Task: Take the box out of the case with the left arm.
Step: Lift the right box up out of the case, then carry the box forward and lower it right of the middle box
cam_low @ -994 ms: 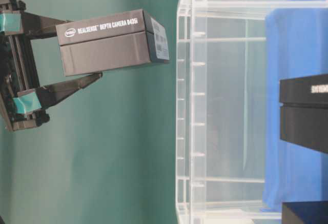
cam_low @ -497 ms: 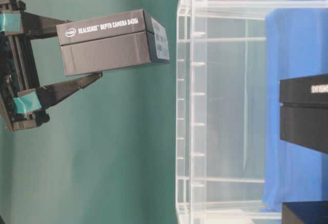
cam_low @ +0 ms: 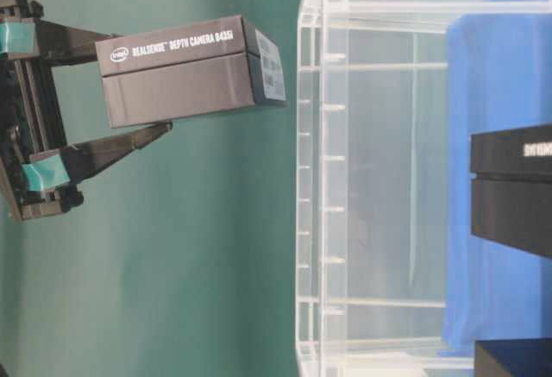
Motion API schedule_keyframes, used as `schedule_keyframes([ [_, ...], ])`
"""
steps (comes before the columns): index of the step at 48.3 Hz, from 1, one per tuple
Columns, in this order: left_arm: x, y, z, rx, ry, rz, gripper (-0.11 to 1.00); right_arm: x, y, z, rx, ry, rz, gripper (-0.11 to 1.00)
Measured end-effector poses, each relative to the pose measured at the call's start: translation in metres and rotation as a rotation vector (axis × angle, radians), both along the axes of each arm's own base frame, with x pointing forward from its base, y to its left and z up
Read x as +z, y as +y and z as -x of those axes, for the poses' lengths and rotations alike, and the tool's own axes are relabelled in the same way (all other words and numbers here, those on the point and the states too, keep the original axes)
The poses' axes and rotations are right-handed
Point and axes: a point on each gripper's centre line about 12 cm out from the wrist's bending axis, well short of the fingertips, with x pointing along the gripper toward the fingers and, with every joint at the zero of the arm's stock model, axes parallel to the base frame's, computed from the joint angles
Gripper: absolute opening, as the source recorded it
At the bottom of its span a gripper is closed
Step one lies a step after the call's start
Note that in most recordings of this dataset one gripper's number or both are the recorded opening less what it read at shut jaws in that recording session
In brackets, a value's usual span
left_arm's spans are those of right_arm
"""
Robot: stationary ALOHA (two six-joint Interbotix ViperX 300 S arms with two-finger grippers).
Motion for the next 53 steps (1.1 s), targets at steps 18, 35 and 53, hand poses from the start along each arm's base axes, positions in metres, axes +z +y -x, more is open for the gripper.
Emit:
schedule_keyframes([
  [18,0.0,-0.026,-0.004,-0.004,-0.005,0.014,0.61,0.0,0.0,0.0,0.0,0.0,0.0,0.02],
  [35,0.0,-0.084,-0.008,-0.015,-0.011,0.046,0.61,0.0,0.0,0.0,0.008,0.0,0.002,0.02],
  [53,0.0,-0.144,-0.007,-0.012,-0.019,0.082,0.61,0.0,0.0,0.0,0.008,0.002,0.002,0.02],
])
